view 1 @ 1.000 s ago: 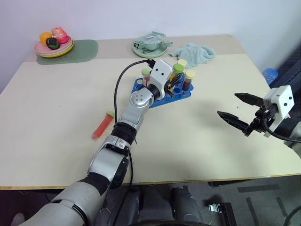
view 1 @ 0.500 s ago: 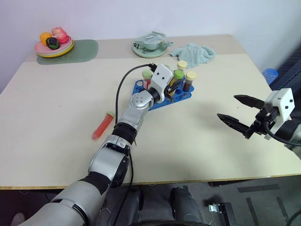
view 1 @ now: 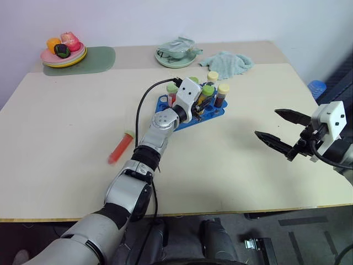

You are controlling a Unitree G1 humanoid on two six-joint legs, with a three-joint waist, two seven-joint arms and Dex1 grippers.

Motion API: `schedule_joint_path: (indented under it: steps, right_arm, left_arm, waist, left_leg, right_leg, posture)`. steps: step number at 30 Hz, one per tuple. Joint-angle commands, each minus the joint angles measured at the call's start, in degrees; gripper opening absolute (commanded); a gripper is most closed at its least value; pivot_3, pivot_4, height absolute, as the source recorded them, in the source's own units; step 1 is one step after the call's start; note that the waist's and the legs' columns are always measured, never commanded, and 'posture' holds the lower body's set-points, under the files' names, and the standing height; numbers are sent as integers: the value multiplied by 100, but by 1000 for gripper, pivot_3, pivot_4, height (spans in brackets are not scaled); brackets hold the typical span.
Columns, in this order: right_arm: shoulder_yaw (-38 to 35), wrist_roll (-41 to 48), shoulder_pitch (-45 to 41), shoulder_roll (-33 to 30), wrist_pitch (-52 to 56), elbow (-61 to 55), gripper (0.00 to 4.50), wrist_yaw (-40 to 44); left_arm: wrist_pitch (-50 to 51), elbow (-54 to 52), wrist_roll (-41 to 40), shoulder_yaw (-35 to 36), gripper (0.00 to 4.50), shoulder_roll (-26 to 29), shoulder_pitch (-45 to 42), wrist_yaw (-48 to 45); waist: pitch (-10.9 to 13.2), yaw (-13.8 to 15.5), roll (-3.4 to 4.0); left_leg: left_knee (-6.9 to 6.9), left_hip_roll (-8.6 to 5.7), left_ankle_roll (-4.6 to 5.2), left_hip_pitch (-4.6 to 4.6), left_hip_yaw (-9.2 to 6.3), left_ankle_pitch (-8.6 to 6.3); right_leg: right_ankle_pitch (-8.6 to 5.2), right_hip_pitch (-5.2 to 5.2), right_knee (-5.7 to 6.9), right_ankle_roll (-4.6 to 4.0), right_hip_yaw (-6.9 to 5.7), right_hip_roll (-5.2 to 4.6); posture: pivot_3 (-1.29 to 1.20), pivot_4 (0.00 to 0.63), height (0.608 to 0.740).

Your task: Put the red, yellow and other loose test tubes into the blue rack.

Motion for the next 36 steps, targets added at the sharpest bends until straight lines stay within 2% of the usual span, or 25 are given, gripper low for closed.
schedule_joint_path:
  steps: [1, 4, 10, 12, 15, 18, 22, 24, 26, 28, 31, 36]
  right_arm:
    - [-52, 104, -106, -74, -37, -122, 4500, 4]
    - [-19, 76, -131, -56, -88, -64, 4500, 18]
    - [110, -4, -225, 27, -229, 68, 4500, 20]
    - [142, -15, -244, 42, -264, 97, 4500, 18]
    - [278, -61, -328, 106, -401, 233, 4500, 27]
    - [452, -142, -469, 186, -582, 443, 4500, 65]
    - [687, -225, -683, 281, -809, 720, 4500, 108]
    - [783, -262, -788, 339, -902, 833, 4500, 127]
    - [878, -310, -875, 402, -973, 904, 4500, 133]
    - [988, -339, -965, 471, -1011, 925, 4500, 105]
    - [1096, -349, -1052, 537, -1027, 924, 4500, 74]
    - [1163, -358, -1064, 582, -1013, 865, 4500, 21]
  left_arm:
    - [10, -463, -1, -5, 3178, -7, 58, 35]
    - [145, -1254, -35, -27, 3178, 74, 311, 38]
    - [1594, -3895, -630, 72, 3178, 457, 1204, -170]
    - [1950, -4405, -740, 104, 3178, 584, 1368, -141]
    - [3255, -5453, -842, 456, 3178, 1136, 1618, 209]
    - [4608, -6014, -512, 664, 3178, 1959, 1587, 546]
    - [6937, -5980, -837, 696, 3178, 3317, 986, 106]
    - [8441, -5543, -1162, 679, 3178, 3844, 349, -142]
    - [9489, -5069, -1547, 368, 3178, 4319, -169, -524]
    - [9871, -4690, -1939, -140, 3178, 4726, -484, -854]
    - [9918, -4232, -2323, -866, 3178, 5119, -773, -1147]
    - [9918, -3593, -2585, -1742, 3178, 5336, -1147, -1376]
  waist:
    - [0, 0, 0]
    - [0, -2, -1]
    - [-2, -14, 3]
    - [-2, -10, 3]
    - [-1, -9, 3]
    - [-3, -18, 5]
    - [0, -18, 1]
    - [1, -5, -1]
    - [2, -5, -2]
    - [0, -29, 1]
    - [-1, -49, 5]
    - [3, -72, 1]
  left_leg:
    - [0, 0, 0, 0, 0, 0]
    - [0, 0, 0, -2, 0, 0]
    - [-2, 4, -1, 0, 0, 0]
    - [-1, 4, -1, 0, 0, 0]
    - [8, 4, -1, -1, 0, 0]
    - [10, 5, -1, 0, -1, 0]
    - [12, 5, 0, 1, -1, 0]
    - [20, 3, 1, -6, -6, -1]
    - [34, -1, 5, -14, -16, -4]
    - [38, -3, 8, -15, -17, -6]
    - [33, -1, 5, -9, -16, -6]
    - [36, 0, 0, -13, -15, -3]
  right_leg:
    - [0, -1, 0, 0, 0, 0]
    - [0, -3, 1, 0, 0, 0]
    - [0, -4, 2, 0, 1, 1]
    - [0, -4, 4, 0, 1, 1]
    - [1, -4, 8, -1, 1, 1]
    - [0, -4, 12, -1, 1, 4]
    - [0, -5, 17, -1, 1, 6]
    - [0, -6, 21, -1, -3, 6]
    - [0, -4, 22, -1, -12, 5]
    - [-1, -6, 25, 0, -13, 4]
    - [-2, -9, 39, 0, -11, 4]
    - [-2, -19, 53, 0, -10, 4]
  posture:
    - [0, 150, 740]
    - [0, 150, 740]
    - [0, 150, 740]
    - [0, 150, 740]
    - [0, 150, 740]
    - [0, 150, 740]
    - [0, 150, 740]
    - [0, 150, 740]
    - [0, 150, 740]
    - [0, 150, 740]
    - [0, 150, 740]
    - [0, 150, 740]
